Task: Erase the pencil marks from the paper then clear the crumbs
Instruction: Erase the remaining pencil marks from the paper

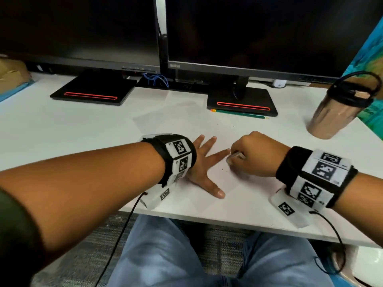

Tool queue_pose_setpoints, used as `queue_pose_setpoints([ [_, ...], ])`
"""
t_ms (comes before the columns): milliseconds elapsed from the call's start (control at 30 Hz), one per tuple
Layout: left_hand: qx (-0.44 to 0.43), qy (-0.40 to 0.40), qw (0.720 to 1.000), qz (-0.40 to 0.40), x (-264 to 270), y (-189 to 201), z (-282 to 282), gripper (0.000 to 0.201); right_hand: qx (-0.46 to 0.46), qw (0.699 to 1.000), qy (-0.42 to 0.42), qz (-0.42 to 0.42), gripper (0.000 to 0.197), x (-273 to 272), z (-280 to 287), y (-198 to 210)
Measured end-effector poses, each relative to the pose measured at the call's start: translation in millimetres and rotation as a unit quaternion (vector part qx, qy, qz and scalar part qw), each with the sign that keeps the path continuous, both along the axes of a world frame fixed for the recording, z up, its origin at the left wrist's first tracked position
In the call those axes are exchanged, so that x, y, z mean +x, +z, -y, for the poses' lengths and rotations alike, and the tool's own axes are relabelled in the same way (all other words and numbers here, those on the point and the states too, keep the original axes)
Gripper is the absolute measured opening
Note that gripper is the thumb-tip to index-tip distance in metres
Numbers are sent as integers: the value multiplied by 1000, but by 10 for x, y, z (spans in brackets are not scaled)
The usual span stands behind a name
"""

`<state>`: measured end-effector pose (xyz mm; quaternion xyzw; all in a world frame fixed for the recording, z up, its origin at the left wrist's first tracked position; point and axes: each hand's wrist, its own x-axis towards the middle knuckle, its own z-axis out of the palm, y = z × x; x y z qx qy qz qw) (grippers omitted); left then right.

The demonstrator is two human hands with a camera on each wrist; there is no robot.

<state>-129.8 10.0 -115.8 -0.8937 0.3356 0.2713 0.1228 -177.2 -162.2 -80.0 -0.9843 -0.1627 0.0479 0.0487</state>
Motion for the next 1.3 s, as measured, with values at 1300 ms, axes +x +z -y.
queue_pose_setpoints([
  [1300, 29, -6, 999, 23, -54, 79, 77, 127, 32, 995, 92, -33, 24, -154, -62, -14],
])
